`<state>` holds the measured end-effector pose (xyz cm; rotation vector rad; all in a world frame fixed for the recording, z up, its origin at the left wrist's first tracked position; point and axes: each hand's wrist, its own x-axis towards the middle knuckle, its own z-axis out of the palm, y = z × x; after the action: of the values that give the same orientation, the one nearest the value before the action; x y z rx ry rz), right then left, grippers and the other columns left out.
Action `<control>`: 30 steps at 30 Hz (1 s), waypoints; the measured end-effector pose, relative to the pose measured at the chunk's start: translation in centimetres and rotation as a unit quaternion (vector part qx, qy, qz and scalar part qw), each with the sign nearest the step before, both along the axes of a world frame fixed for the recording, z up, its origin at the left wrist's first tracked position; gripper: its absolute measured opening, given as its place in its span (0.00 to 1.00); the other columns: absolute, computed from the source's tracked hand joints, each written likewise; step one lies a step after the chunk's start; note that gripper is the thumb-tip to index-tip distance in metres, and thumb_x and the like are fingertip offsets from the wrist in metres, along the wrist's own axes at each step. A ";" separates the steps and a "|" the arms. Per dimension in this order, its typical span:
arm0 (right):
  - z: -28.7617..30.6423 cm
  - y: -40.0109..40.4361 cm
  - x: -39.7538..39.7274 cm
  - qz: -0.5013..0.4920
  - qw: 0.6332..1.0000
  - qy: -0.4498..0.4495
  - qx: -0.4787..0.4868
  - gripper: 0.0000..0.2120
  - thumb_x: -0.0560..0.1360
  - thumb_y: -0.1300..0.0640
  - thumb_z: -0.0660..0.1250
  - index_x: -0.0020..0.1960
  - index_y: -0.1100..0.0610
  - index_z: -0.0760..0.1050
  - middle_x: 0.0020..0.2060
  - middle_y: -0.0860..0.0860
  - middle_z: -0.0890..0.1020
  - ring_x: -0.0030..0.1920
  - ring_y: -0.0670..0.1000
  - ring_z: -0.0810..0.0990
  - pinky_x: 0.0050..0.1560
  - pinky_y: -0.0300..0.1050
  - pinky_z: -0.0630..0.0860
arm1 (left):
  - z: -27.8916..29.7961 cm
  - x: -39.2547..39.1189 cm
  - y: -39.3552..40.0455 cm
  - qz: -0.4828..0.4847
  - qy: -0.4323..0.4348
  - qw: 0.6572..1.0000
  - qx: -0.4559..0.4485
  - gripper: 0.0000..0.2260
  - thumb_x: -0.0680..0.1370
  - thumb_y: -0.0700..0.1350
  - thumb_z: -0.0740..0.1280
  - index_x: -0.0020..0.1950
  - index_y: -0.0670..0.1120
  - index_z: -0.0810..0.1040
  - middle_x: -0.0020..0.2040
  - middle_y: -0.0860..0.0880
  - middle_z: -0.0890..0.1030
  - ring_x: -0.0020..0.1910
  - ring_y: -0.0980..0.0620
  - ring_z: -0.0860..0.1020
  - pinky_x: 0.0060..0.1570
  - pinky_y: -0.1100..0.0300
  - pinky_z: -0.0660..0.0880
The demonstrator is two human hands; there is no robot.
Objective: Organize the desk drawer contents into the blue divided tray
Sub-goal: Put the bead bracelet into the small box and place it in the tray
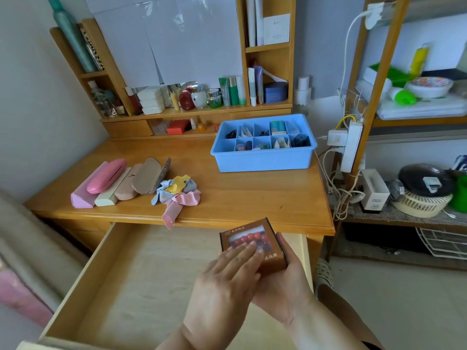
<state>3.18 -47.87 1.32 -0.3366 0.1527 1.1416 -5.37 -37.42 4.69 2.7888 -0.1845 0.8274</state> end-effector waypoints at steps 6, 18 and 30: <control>0.2 0.2 1.0 -0.006 1.000 -0.011 -0.015 0.33 0.72 0.36 0.61 0.59 0.65 0.78 0.57 0.63 0.78 0.56 0.63 0.79 0.54 0.58 0.76 | 0.3 1.4 1.8 0.000 0.065 0.985 -0.162 0.20 0.72 0.48 0.70 0.64 0.50 0.76 0.70 0.53 0.69 0.69 0.53 0.69 0.64 0.60 0.69; 3.4 1.1 7.6 0.006 0.978 -0.181 -0.101 0.32 0.72 0.34 0.58 0.62 0.58 0.78 0.62 0.61 0.78 0.60 0.60 0.78 0.59 0.58 0.75 | 5.6 9.3 6.0 -0.022 0.243 0.955 -0.171 0.38 0.65 0.54 0.77 0.70 0.61 0.63 0.58 0.66 0.67 0.57 0.72 0.67 0.50 0.79 0.68; -2.3 0.3 18.7 -0.051 0.504 -0.695 -0.510 0.11 0.78 0.41 0.55 0.54 0.40 0.74 0.47 0.36 0.79 0.49 0.34 0.75 0.49 0.31 0.73 | 6.5 24.5 14.2 0.066 0.185 0.954 -0.226 0.37 0.64 0.50 0.78 0.67 0.63 0.65 0.56 0.59 0.71 0.53 0.56 0.76 0.42 0.59 0.81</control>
<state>21.90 -47.55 -0.93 -2.1897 -0.6434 0.2061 19.18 -23.18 11.15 2.4704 0.2306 0.3033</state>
